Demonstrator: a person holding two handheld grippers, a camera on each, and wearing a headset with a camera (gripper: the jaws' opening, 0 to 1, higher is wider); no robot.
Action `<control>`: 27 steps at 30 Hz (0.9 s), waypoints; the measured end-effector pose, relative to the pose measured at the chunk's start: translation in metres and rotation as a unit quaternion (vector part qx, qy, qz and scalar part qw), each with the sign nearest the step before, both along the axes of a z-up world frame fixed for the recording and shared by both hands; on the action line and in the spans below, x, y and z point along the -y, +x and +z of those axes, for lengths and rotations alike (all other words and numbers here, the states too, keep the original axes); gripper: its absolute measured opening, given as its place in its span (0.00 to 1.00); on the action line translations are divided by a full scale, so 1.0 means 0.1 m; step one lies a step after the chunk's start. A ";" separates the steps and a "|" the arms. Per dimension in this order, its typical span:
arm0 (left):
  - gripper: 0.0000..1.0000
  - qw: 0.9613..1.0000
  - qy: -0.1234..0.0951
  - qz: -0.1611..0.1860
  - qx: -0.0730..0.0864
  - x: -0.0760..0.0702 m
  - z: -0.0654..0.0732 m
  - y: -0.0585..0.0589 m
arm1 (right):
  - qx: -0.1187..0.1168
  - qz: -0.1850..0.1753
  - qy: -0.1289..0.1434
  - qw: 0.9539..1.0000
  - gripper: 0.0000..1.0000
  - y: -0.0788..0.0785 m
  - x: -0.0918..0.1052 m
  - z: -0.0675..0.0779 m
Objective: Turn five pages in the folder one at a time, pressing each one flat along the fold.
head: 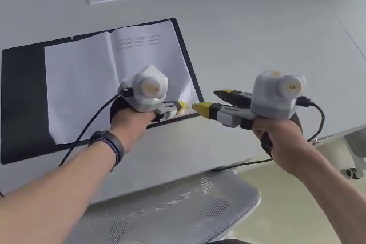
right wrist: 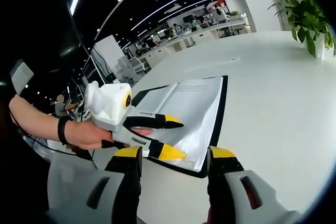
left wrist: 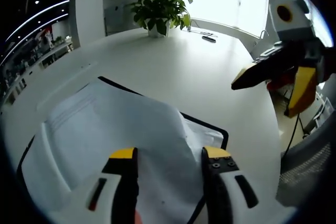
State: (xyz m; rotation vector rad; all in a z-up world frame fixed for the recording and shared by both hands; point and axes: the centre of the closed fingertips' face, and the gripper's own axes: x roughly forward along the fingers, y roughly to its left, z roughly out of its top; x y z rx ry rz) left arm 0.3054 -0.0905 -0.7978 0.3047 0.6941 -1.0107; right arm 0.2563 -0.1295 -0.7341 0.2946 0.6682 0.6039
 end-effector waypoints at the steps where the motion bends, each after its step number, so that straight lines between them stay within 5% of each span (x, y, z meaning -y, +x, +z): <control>1: 0.48 1.000 -0.002 0.001 -0.003 0.00 0.00 0.00 | -0.001 0.001 0.000 1.000 0.48 0.02 -0.01 -0.01; 15: 0.46 0.999 -0.025 0.005 -0.025 -0.02 0.03 0.02 | -0.022 0.015 0.023 0.999 0.46 0.40 -0.18 -0.24; 27: 0.44 0.999 -0.032 0.009 -0.033 -0.02 0.03 0.03 | -0.029 0.031 0.036 0.998 0.44 0.50 -0.40 -0.21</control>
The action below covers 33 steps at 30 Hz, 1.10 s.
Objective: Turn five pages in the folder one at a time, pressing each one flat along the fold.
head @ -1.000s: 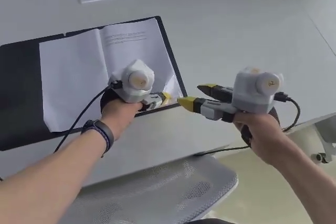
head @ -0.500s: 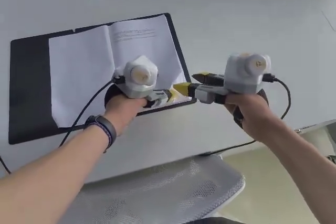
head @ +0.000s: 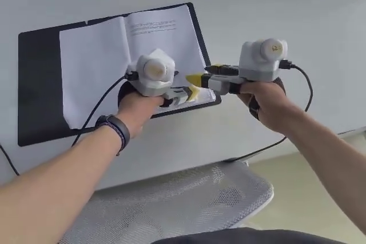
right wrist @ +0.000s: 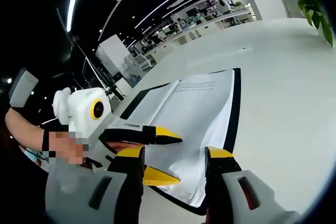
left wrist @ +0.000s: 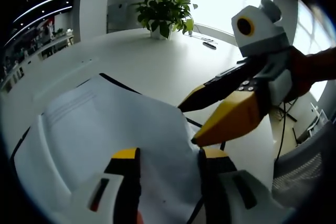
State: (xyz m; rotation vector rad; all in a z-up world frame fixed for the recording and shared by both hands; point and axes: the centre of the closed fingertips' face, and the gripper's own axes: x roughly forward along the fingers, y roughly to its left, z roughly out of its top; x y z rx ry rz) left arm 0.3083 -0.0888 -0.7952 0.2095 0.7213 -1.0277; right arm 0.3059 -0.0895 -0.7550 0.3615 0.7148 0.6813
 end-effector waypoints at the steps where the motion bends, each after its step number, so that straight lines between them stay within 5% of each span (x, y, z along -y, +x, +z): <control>1: 0.44 1.000 0.000 0.000 0.000 0.00 0.00 0.00 | 0.001 0.000 0.000 1.000 0.44 0.01 0.00 0.00; 11: 0.44 1.000 0.003 -0.001 0.003 -0.01 0.00 0.00 | -0.012 -0.008 0.026 1.000 0.34 0.08 -0.03 -0.01; 20: 0.45 1.000 0.009 -0.006 0.005 -0.01 -0.01 -0.01 | -0.053 -0.077 0.070 0.993 0.02 0.18 0.12 -0.12; 33: 0.54 0.999 0.031 -0.020 0.003 -0.04 0.01 -0.13 | -0.067 -0.098 0.096 0.988 0.00 0.20 0.13 -0.11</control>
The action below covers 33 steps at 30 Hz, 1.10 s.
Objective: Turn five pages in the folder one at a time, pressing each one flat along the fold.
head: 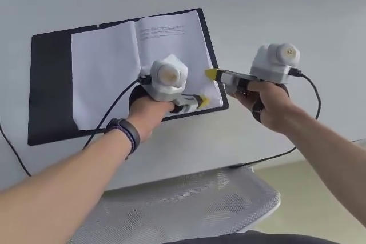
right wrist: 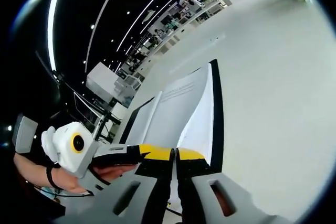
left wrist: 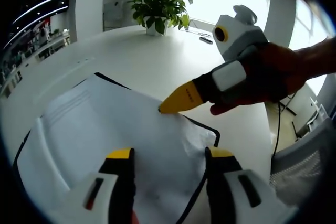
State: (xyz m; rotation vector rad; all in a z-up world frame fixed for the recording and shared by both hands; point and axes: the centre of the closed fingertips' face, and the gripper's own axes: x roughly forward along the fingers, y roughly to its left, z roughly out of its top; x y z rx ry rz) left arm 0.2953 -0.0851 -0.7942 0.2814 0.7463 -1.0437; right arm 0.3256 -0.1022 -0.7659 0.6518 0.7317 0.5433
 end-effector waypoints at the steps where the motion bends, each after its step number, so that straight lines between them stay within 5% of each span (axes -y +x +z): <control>1: 0.55 1.000 0.003 0.000 0.001 -0.01 0.00 -0.01 | -0.001 -0.002 0.002 1.000 0.00 0.00 0.00 0.00; 4: 0.59 1.000 0.004 0.002 -0.003 -0.06 0.02 -0.05 | 0.000 -0.004 0.006 1.000 0.00 0.00 0.01 0.02; 18: 0.62 1.000 0.000 0.001 0.025 -0.30 0.32 0.02 | 0.011 -0.010 0.018 1.000 0.00 -0.04 -0.01 0.20; 33: 0.67 0.998 -0.012 0.035 0.045 -0.92 0.50 0.15 | 0.073 0.014 0.062 0.995 0.00 0.00 -0.29 0.75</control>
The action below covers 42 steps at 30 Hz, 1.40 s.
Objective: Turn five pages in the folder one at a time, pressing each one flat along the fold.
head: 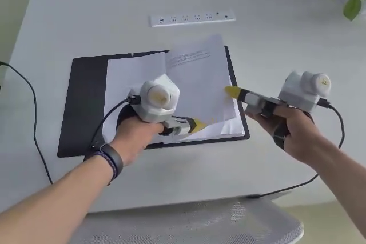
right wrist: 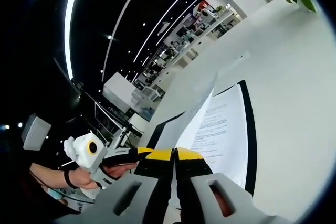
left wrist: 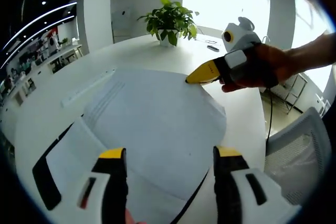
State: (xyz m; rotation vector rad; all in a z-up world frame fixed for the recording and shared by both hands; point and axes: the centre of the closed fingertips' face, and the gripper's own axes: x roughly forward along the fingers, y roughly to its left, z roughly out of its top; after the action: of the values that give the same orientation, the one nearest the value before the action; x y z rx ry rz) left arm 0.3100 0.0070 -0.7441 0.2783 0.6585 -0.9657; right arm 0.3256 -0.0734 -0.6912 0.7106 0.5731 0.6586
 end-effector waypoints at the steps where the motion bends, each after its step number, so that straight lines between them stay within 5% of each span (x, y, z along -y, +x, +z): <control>1: 0.67 1.000 0.000 0.001 0.000 -0.02 0.00 0.00 | 0.002 0.002 0.001 1.000 0.00 0.00 -0.02 0.02; 10: 0.70 0.999 -0.013 0.030 0.009 -0.40 0.12 0.04 | 0.057 0.066 0.010 0.996 0.00 0.04 -0.49 0.45; 17: 0.71 0.998 -0.024 0.061 0.017 -0.74 0.27 0.01 | 0.081 0.118 0.011 0.990 0.00 0.03 -0.94 0.61; 29: 0.72 0.993 -0.029 0.111 0.019 -1.31 0.35 -0.11 | 0.080 0.168 0.016 0.982 0.00 0.02 -1.53 0.61; 42: 0.75 0.988 -0.032 0.152 0.018 -1.81 0.37 -0.23 | 0.056 0.209 0.014 0.976 0.00 -0.01 -2.12 0.40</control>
State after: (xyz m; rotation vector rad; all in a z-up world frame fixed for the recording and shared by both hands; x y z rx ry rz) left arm 0.2871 0.1876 -0.7075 0.1341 0.6147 -0.6870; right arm 0.3245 0.1385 -0.6514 0.5773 0.6152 1.0941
